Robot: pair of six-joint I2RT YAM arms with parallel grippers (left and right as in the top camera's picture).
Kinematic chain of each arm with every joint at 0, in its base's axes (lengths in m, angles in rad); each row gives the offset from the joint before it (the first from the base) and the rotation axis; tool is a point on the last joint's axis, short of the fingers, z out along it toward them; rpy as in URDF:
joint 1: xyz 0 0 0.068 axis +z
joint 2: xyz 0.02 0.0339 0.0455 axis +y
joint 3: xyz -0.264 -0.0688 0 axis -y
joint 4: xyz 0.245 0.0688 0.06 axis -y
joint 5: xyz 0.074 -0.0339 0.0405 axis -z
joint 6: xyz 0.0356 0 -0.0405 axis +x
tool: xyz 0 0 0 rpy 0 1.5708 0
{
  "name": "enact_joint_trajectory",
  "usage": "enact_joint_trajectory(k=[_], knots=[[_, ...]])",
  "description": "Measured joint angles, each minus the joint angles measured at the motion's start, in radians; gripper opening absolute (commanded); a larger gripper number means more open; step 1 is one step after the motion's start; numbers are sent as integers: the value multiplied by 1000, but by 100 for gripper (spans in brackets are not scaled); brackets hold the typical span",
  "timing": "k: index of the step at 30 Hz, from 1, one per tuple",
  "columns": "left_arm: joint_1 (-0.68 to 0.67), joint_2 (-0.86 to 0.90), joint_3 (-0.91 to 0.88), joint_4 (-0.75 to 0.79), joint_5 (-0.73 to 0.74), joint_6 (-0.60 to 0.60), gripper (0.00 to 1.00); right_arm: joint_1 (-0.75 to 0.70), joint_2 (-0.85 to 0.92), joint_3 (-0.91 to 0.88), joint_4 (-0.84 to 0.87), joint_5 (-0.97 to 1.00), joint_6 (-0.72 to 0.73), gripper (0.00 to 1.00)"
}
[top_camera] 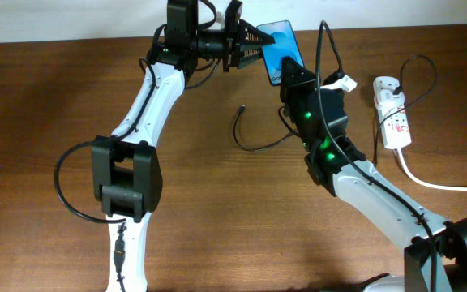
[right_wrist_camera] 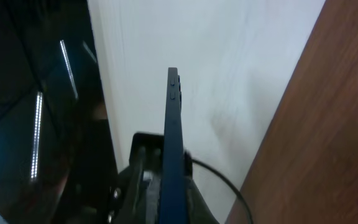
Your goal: Plug charger to phone and switch on socket
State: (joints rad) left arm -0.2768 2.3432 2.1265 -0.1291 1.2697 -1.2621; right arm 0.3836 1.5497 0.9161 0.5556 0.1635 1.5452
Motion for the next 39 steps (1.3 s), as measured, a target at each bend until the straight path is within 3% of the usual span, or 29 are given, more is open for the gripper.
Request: enact_joint_trajectory(k=[4, 7, 10, 11, 13, 21, 25, 27, 30, 33, 36, 39], knots=[[-5, 0, 0, 0, -30, -6, 18, 37, 0, 0, 6, -4, 1, 4], [-11, 0, 0, 0, -40, -11, 1, 36, 0, 0, 14, 3, 24, 4], [-11, 0, 0, 11, -39, -19, 0, 36, 0, 0, 19, 4, 76, 7], [-12, 0, 0, 10, -40, -20, 0, 36, 0, 0, 18, 4, 79, 18], [-12, 0, 0, 8, -41, -22, 0, 36, 0, 0, 19, 3, 64, 29], [45, 0, 0, -5, -42, 30, 0, 36, 0, 5, -57, -51, -50, 44], [157, 0, -3, -142, 9, 246, 0, 36, -9, 35, -305, -205, -242, 52], [215, 0, -2, -323, 50, 402, 0, 36, -5, 22, -522, -252, -359, 57], [280, 0, 4, -629, 37, 651, 0, 36, -2, 16, -652, -323, -577, 60], [339, 0, 3, -853, -7, 880, 0, 36, -2, 24, -772, -425, -770, 55], [378, 0, 3, -935, -22, 1018, 0, 36, 5, 115, -991, -457, -891, 55], [410, 0, 2, -956, -4, 1085, 0, 26, 62, 377, -1181, -463, -988, 50]])
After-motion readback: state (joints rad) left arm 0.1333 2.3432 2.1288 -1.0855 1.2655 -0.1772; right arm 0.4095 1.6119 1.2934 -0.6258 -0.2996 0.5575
